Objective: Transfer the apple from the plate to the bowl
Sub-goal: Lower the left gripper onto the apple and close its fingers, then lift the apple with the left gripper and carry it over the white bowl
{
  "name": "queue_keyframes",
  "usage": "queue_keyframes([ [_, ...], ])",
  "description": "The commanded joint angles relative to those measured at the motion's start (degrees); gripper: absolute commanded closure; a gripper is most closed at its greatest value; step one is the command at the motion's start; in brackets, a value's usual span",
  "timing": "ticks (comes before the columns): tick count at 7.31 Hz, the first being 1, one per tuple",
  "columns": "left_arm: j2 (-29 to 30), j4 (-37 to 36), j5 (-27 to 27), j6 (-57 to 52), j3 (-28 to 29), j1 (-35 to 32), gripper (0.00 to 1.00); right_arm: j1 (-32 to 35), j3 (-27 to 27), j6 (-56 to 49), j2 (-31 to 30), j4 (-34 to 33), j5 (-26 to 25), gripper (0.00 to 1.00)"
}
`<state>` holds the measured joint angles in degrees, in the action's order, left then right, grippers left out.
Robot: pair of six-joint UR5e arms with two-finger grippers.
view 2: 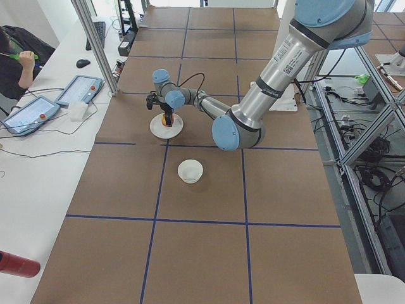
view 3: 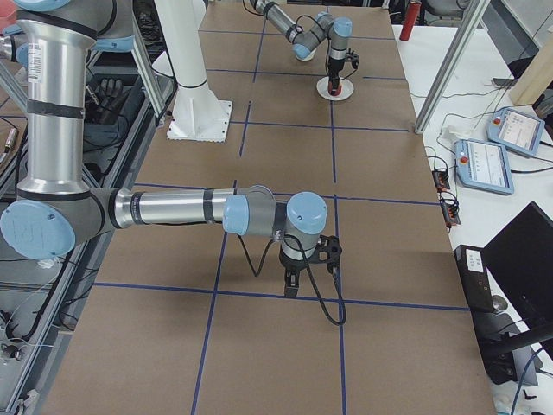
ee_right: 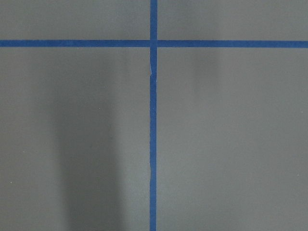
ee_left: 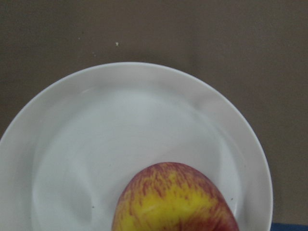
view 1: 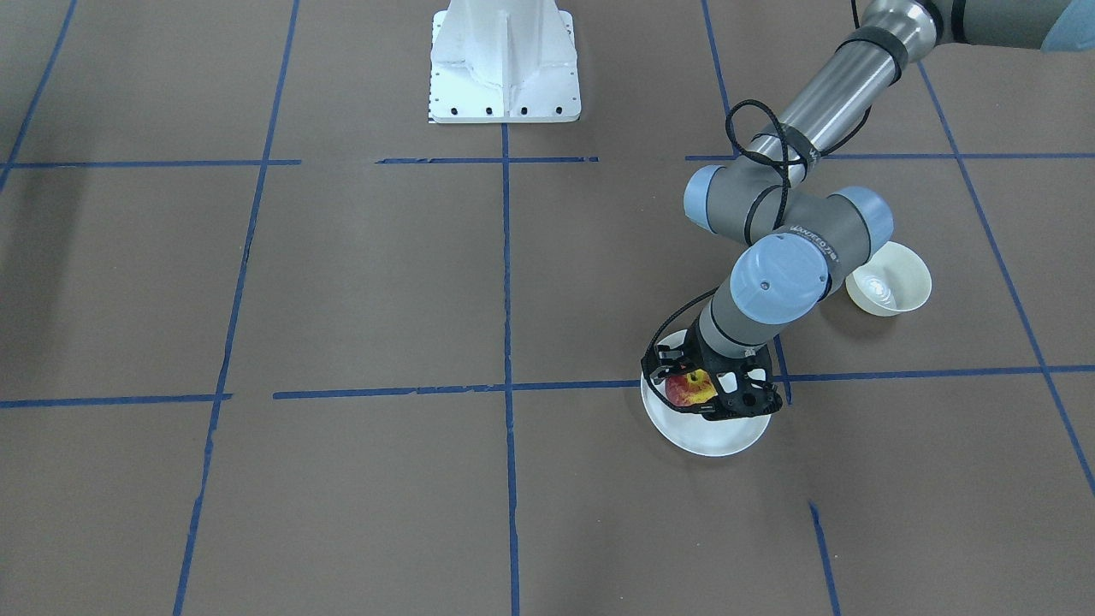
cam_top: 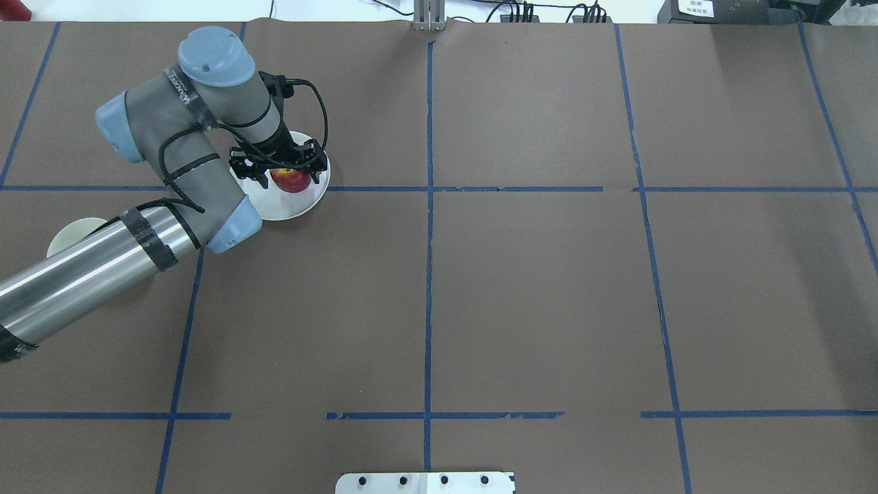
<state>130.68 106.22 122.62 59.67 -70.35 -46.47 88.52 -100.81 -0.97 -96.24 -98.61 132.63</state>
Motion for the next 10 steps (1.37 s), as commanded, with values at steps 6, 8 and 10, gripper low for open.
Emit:
queue_keyframes([
  [6, -11.36, -8.62, 1.13, -0.96, -22.29, -5.47, 0.91, -0.02, 0.0, 0.0, 0.0, 0.0, 0.0, 0.0],
  [8, -24.43, -11.74, 0.52, -3.15, -37.69, -5.56, 0.91, -0.02, 0.0, 0.0, 0.0, 0.0, 0.0, 0.0],
  [10, -38.24, -9.56, -3.4, -6.13, -46.26, -5.56, 0.9, -0.02, 0.0, 0.0, 0.09, 0.0, 0.0, 0.0],
])
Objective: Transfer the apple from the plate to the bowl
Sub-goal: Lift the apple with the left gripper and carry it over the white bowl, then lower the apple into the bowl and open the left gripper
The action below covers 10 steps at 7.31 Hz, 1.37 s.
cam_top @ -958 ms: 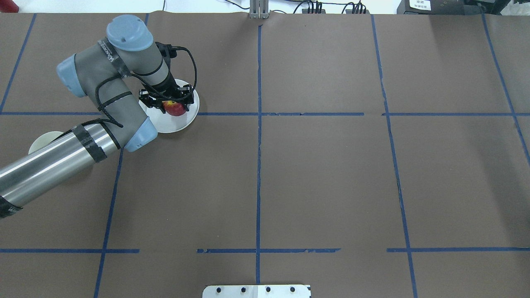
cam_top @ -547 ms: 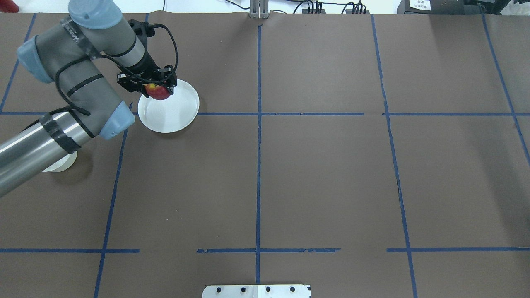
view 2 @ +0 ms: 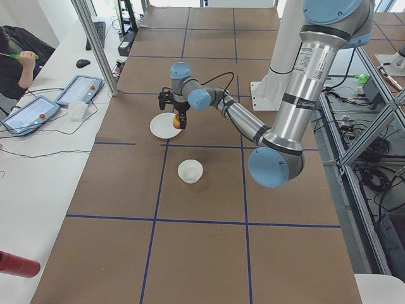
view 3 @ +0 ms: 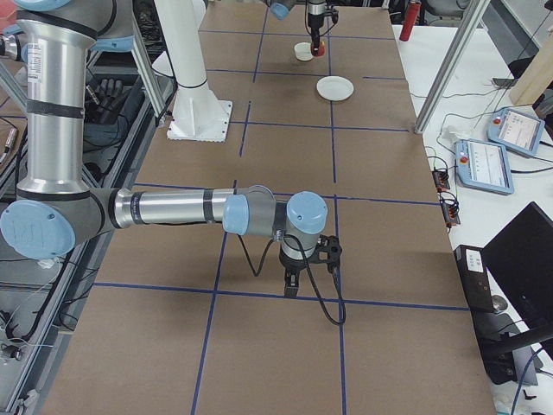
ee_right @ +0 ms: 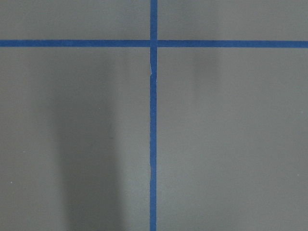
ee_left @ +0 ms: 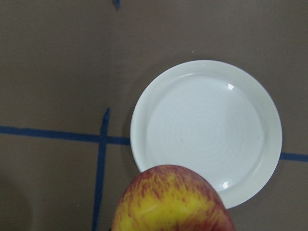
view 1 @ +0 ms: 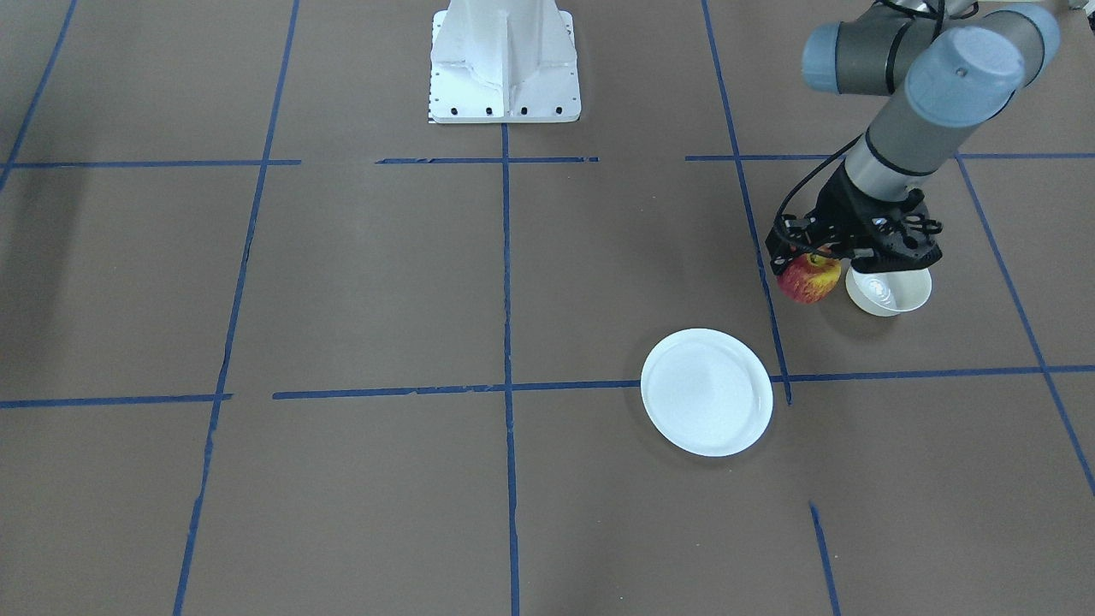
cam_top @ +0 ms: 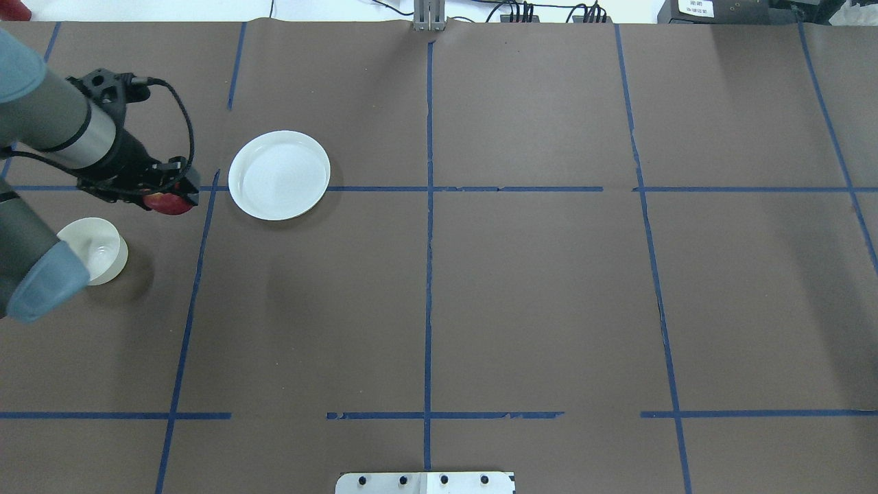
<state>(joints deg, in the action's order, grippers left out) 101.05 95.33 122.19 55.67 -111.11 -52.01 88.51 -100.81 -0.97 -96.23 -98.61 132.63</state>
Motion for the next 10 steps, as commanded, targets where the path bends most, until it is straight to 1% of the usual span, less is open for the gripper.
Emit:
queue_keyframes([
  [1, -13.46, 5.96, -4.49, -3.27, -5.09, 0.07, 0.9, 0.0, 0.0, 0.09, -0.01, 0.0, 0.0, 0.0],
  [2, -16.55, 12.35, -4.68, -4.33, -2.3, 0.07, 0.9, 0.0, 0.0, 0.0, -0.01, 0.0, 0.0, 0.0],
  [3, -16.76, 16.07, -4.59, -4.34, 1.04, 0.07, 0.9, 0.0, 0.0, 0.0, -0.01, -0.09, 0.0, 0.0],
  [5, -16.41, 19.52, -4.5, -4.43, 5.1, 0.16, 0.9, 0.0, 0.0, 0.0, -0.01, 0.0, 0.0, 0.0],
  [8, -15.97, 19.63, -4.33, -5.21, 7.39, 0.25, 0.86, 0.0, 0.0, 0.0, -0.01, 0.0, 0.0, 0.0],
  [9, -15.45, 19.63, -4.15, -6.87, 8.62, 0.33, 0.75, 0.09, 0.0, 0.0, -0.01, 0.0, 0.0, 0.0],
  [10, -15.27, 19.63, -4.06, -6.97, 8.8, 0.33, 0.45, 0.0, 0.0, 0.0, -0.01, 0.0, 0.0, 0.0],
])
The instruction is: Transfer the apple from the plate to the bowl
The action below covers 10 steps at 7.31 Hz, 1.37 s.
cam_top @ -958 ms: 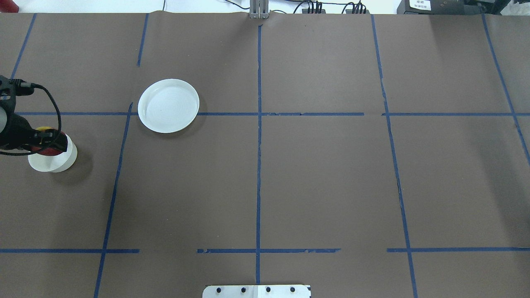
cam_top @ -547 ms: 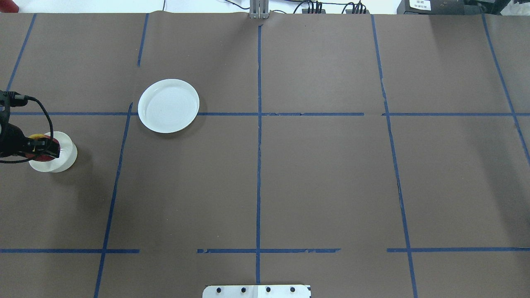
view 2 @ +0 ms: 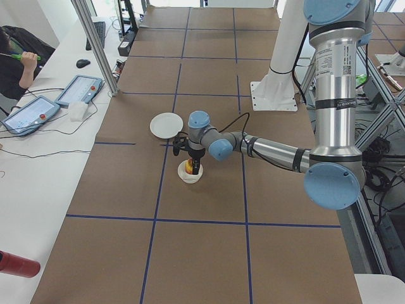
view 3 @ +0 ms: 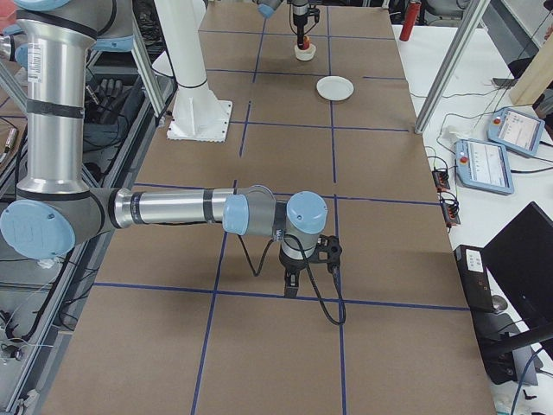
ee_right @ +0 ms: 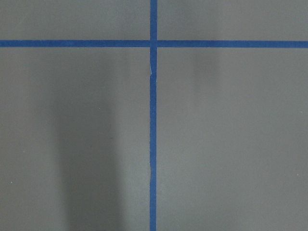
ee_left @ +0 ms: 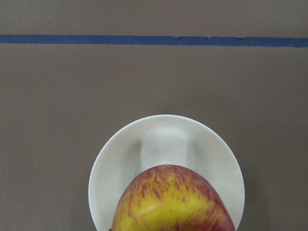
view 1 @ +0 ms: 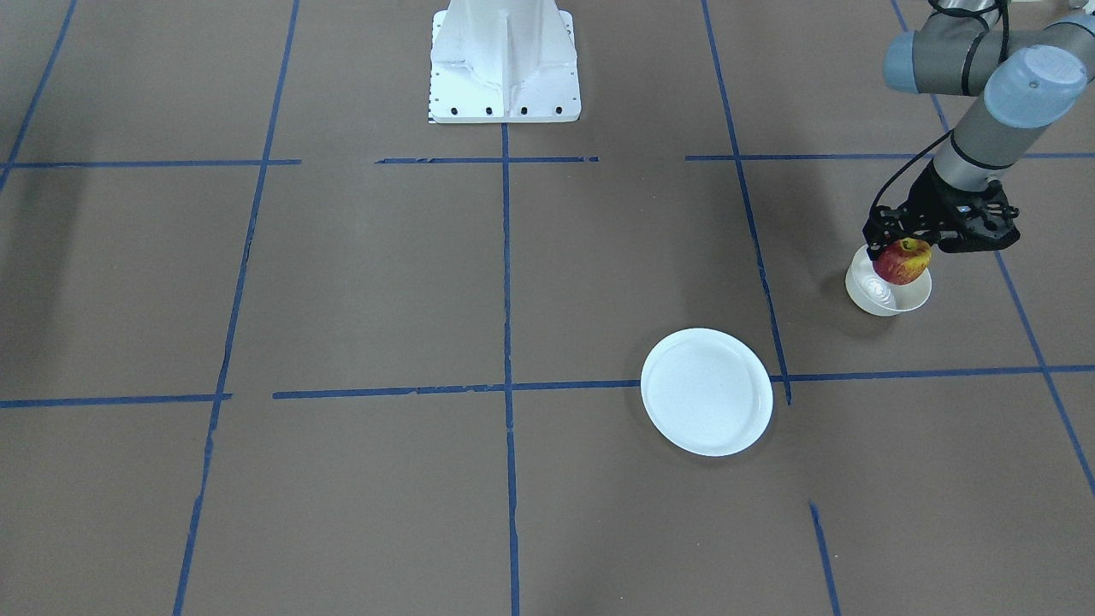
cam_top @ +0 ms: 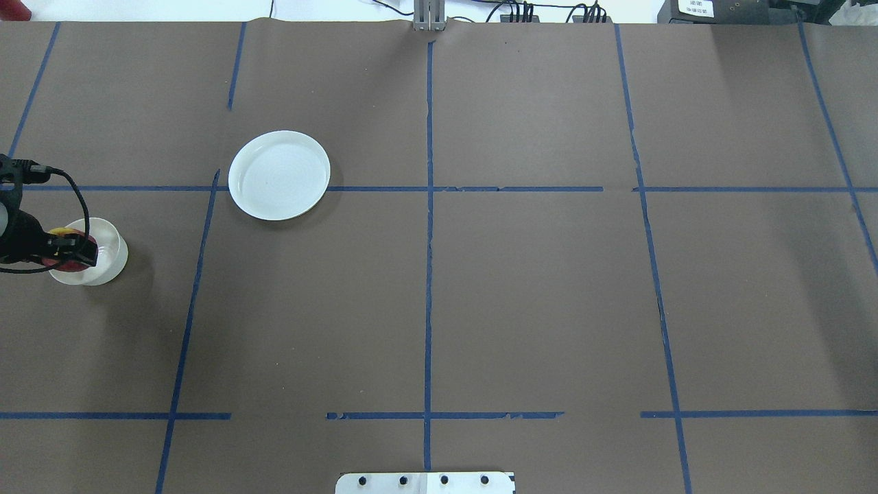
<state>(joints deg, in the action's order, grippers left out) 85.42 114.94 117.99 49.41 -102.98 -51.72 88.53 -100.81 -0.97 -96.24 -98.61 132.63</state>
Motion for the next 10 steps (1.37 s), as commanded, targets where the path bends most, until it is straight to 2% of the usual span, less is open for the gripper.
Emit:
queue_keyframes([
  [1, 0.45, 0.02, 0.13, -1.33, 1.02, 0.04, 0.0, -0.03, 0.0, 0.09, 0.09, 0.0, 0.0, 0.0],
  [4, 0.54, 0.54, 0.22, -3.08, 0.07, -0.04, 0.0, -0.03, 0.0, 0.09, 0.0, 0.0, 0.0, 0.0],
  [5, 0.45, -0.15, 0.31, -3.09, -1.68, -1.26, 0.0, -0.03, 0.0, 0.0, 0.0, 0.0, 0.0, 0.0],
  [6, 1.93, -0.77, 1.62, -6.83, -1.88, -5.8, 0.0, -0.03, -0.08, 0.0, 0.0, 0.0, 0.0, 0.0],
  [9, 11.15, -16.54, 2.95, -30.87, -1.53, -17.67, 0.0, -0.03, 0.0, 0.0, 0.0, 0.0, 0.0, 0.0],
  [10, 11.96, -18.6, 3.03, -38.08, -1.44, -21.71, 0.0, -0.03, 0.0, 0.0, 0.0, 0.0, 0.0, 0.0],
])
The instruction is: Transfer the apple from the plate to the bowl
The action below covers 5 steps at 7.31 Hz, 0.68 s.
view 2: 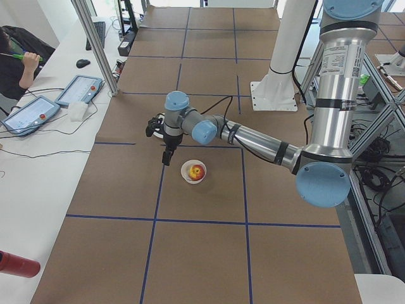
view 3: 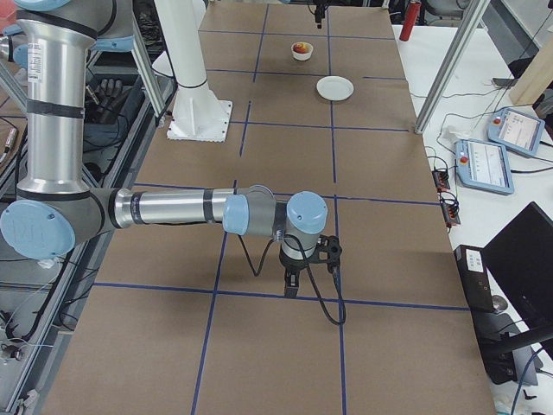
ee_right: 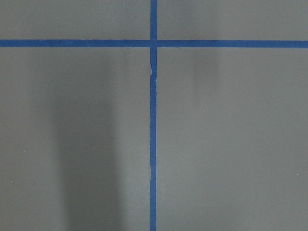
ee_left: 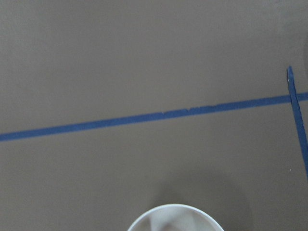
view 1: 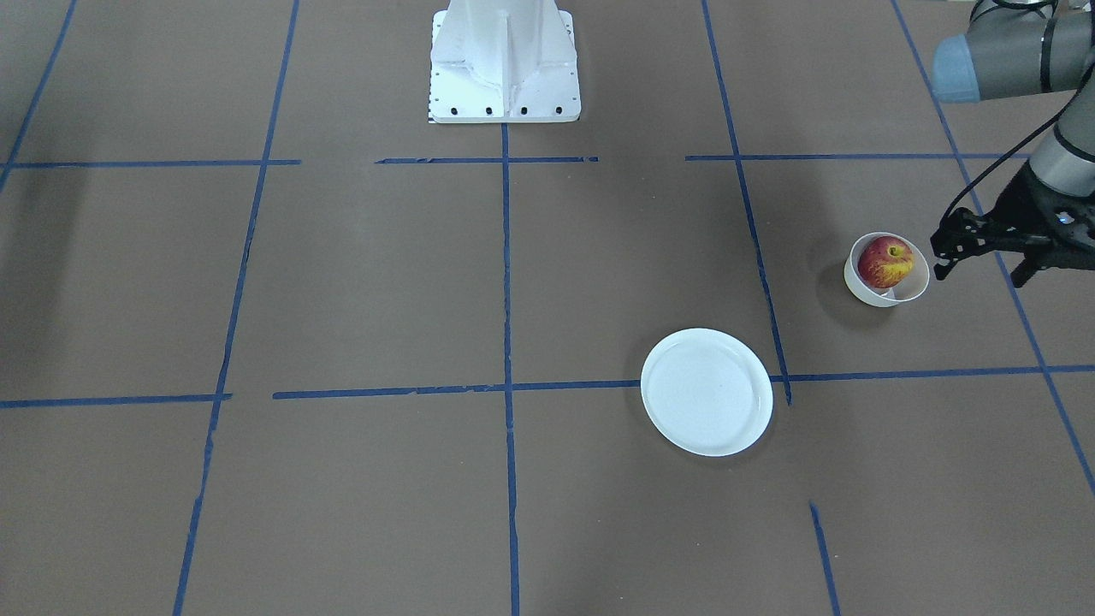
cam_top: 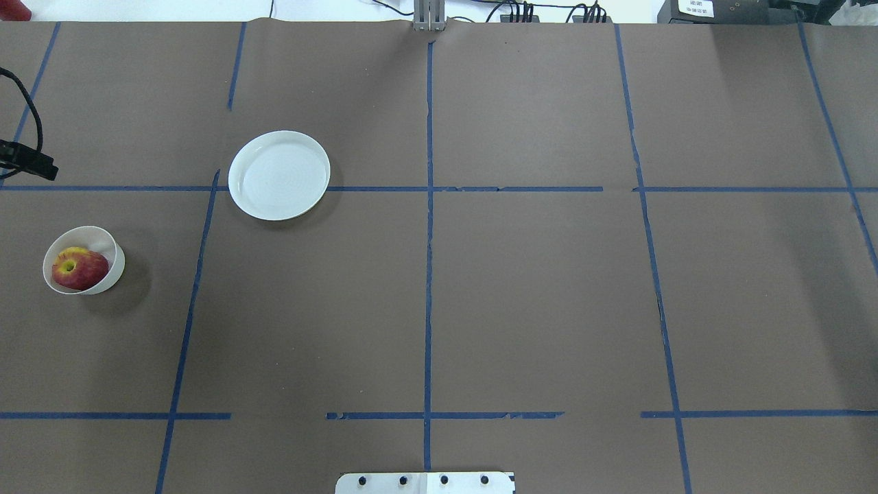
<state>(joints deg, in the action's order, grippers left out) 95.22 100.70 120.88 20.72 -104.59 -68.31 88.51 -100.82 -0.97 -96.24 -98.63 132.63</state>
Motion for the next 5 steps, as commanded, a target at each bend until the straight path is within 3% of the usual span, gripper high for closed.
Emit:
queue_keyframes([
  [1, 1.64, -4.98, 1.01, -17.47, 0.78, -9.69, 0.0, 0.0, 0.01, 0.0, 0.0, 0.02, 0.0, 0.0],
  [2, 0.94, -7.86, 3.11, -23.39, 2.44, -13.91, 0.0, 0.09, 0.01, 0.0, 0.0, 0.02, 0.0, 0.0],
  [3, 0.49, -8.41, 9.4, -29.45, 10.73, -20.65, 0.0, 0.0, 0.01, 0.0, 0.0, 0.02, 0.0, 0.0],
  [4, -0.03, -9.02, 14.24, -29.42, 14.81, -23.68, 0.0, 0.0, 0.01, 0.0, 0.0, 0.02, 0.0, 0.0],
  [5, -4.13, -8.77, 14.73, -29.94, 14.85, -25.71, 0.0, 0.0, 0.01, 0.0, 0.0, 0.02, 0.0, 0.0],
])
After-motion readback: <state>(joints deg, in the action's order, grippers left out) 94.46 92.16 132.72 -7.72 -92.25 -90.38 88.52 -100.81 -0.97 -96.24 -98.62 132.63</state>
